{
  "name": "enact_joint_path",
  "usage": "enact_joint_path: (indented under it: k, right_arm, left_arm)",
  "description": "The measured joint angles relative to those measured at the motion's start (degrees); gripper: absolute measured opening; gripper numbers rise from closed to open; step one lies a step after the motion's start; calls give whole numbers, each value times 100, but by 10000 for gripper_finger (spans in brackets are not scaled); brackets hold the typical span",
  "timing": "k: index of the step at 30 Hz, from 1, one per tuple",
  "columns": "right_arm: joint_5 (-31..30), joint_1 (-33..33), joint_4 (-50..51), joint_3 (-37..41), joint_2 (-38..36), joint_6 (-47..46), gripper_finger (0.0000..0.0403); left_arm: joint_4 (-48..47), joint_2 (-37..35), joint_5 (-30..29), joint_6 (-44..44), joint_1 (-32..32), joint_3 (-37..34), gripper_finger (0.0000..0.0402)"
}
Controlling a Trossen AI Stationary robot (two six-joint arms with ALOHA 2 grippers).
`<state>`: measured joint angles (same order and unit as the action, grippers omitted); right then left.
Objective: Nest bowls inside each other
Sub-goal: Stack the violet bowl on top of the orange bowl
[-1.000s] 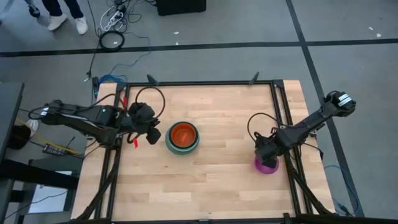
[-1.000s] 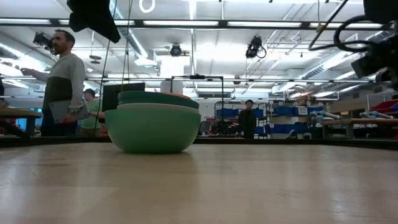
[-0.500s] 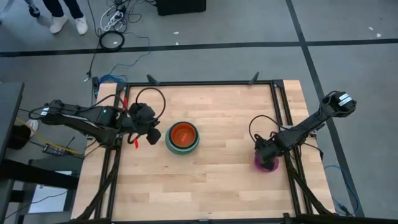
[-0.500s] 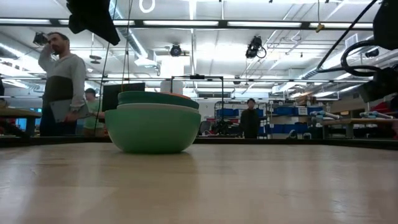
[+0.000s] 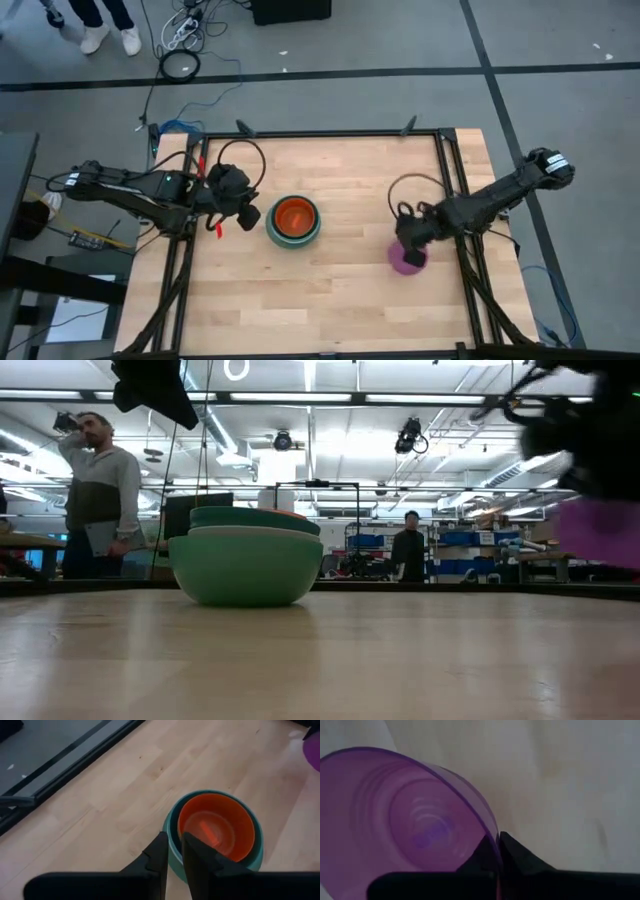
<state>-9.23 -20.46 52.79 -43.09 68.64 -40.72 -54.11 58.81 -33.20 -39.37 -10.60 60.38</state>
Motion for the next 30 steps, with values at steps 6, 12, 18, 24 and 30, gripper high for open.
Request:
enact_joint_path:
  k: [6,12,18,24,30]
  right_arm:
    - [535,1416,-1281,-717,0,1057,0]
    - [2431,2572,-3968,-798,182,1281,0]
    - [3228,2978,-6264,-842,1111,1273,0]
    - [3362,3076,-6498,-1659,2390,1408,0]
    - [3694,3085,-5736,-2979,3536,1710,0]
  left_arm:
    - [70,0,-75,127,1,0,63]
    - [69,0,-160,139,0,0,63]
    - [69,2,-213,138,1,0,63]
    - [85,2,-219,126,1,0,63]
    - [90,2,-226,10,1,0,63]
